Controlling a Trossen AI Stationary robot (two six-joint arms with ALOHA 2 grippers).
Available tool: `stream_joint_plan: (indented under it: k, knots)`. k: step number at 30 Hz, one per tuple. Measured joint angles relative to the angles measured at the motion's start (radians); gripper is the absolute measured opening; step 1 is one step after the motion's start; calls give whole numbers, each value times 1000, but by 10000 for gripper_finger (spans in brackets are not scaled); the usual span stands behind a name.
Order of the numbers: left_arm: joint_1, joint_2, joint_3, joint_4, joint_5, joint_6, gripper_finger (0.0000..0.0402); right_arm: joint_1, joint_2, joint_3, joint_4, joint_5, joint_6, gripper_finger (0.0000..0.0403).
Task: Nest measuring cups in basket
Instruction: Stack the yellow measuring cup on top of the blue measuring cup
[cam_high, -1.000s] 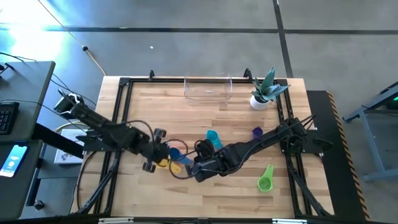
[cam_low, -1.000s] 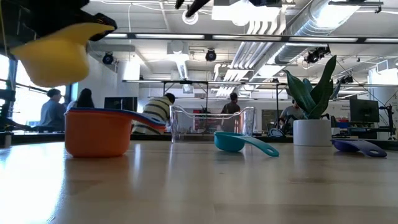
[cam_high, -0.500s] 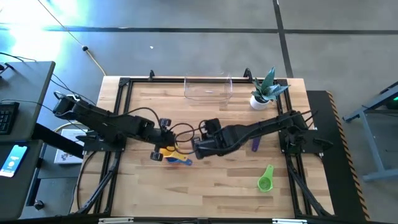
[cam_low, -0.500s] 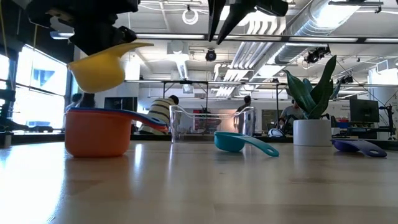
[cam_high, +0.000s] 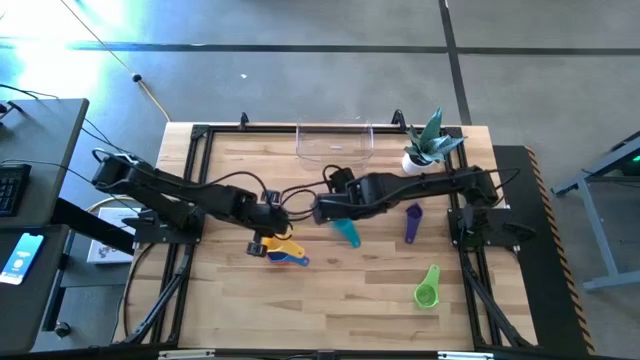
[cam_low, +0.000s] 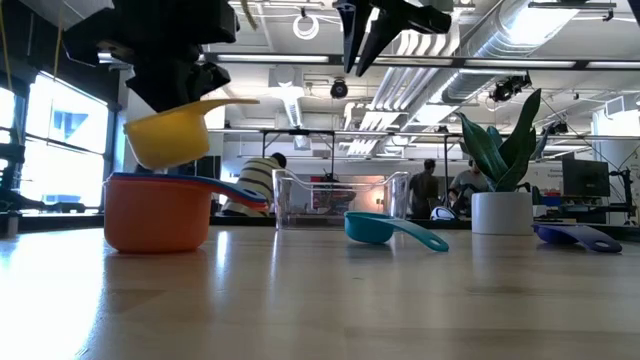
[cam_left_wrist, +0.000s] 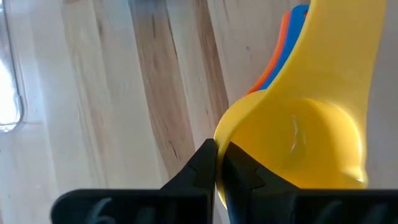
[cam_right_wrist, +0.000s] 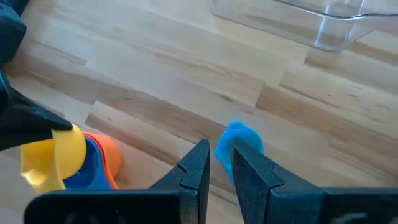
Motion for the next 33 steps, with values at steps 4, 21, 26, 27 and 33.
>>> stream_joint_plan:
  k: [4, 21, 26, 27, 33]
  knots:
    - [0, 11, 0, 6, 31, -1, 5, -18, 0, 0, 0, -22, -39, 57]
    - [-1, 64, 0, 18, 77, -74, 5, -26, 0, 0, -1, -56, -69, 57]
    - [-1, 82, 0, 16, 108, -80, 5, -26, 1, 0, -2, -70, -83, 57]
    - [-1, 88, 0, 14, 112, -80, 5, -26, 1, 0, -2, -75, -85, 57]
    - [-1, 111, 0, 11, 115, -90, 16, -26, 1, -1, -6, -82, -88, 57]
